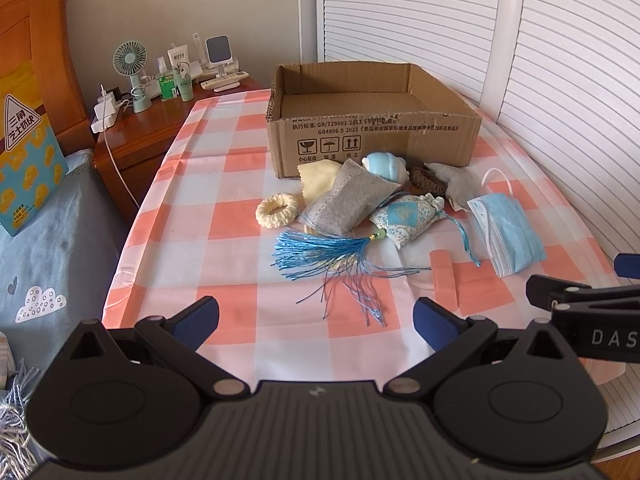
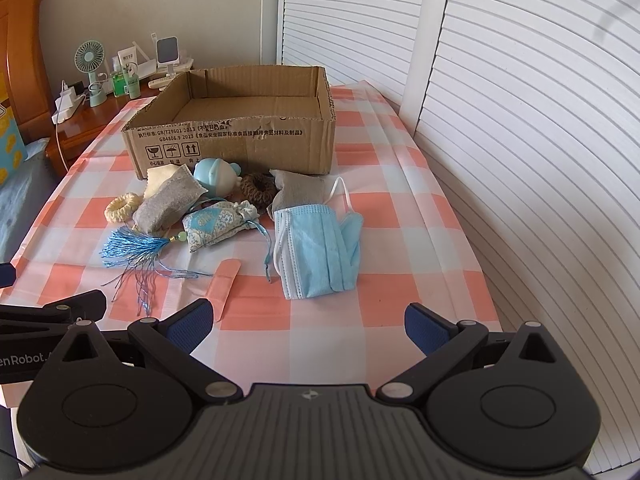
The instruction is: Organize soft objects
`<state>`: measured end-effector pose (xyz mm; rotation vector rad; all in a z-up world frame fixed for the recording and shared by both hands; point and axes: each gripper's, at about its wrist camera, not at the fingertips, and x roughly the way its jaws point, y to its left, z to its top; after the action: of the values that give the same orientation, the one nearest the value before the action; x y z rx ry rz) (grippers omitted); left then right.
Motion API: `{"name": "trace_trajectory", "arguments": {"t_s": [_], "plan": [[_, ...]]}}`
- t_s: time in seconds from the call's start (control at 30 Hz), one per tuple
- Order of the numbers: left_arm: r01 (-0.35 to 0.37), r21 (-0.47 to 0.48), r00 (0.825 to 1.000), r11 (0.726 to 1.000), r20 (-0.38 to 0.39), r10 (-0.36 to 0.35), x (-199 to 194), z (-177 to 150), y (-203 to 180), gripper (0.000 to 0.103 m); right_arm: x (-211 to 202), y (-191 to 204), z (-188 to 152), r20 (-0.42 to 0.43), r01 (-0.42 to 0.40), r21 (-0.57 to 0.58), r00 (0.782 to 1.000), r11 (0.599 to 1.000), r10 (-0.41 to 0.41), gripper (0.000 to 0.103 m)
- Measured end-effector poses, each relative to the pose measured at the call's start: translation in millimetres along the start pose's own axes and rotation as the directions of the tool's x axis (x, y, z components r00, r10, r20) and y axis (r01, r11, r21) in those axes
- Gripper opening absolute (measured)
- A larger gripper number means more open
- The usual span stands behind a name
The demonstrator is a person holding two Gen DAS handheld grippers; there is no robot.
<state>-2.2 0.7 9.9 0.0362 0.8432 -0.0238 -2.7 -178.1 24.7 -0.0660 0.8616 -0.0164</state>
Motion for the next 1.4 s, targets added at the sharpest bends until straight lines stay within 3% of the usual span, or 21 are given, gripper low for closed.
{"name": "trace_trajectory", "arguments": {"t_s": [1.4], "plan": [[0.012,0.017,1.0,1.0,0.017,-0.012,4.8,8.0,4.4,0.102,1.6,1.4,7.1,0.035,-0.029,-0.014,0.999,0.999,0.03,0.103]]}}
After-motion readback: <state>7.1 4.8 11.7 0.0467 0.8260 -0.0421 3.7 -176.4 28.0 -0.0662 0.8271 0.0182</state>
